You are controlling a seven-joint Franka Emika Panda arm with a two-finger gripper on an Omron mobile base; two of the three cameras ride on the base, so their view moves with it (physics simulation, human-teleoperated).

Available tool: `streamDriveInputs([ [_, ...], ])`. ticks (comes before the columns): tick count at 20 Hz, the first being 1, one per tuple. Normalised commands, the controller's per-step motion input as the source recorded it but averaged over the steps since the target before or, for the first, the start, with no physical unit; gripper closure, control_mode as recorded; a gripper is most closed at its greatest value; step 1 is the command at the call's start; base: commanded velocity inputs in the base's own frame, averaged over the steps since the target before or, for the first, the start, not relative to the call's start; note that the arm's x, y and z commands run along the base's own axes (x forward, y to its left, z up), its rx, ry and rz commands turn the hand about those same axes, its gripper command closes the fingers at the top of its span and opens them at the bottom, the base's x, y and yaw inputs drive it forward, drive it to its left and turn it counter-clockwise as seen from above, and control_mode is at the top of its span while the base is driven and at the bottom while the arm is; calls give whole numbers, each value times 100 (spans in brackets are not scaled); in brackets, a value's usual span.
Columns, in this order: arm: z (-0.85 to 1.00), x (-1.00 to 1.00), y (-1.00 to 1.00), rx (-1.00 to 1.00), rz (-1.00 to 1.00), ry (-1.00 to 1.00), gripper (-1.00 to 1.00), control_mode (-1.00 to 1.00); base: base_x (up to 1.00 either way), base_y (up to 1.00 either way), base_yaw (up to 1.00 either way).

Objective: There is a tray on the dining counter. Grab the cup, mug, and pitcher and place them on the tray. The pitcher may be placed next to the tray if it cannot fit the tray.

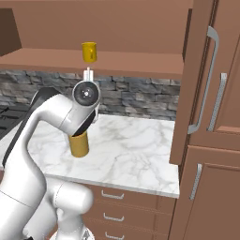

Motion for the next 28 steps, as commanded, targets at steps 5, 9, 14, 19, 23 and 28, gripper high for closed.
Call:
streamDriveInputs([
  [5,0,0,6,0,0,7,100,-100,0,0,0],
  [9,0,-3,1,0,0,3,100,100,-13,0,0],
  [14,0,0,0,0,0,0,100,100,-74,0,0],
  [19,0,0,0,0,0,0,100,100,-93,3,17],
  [23,0,0,0,0,0,0,100,100,-75,32,64],
  [28,0,0,0,0,0,0,100,100,-29,13,99],
])
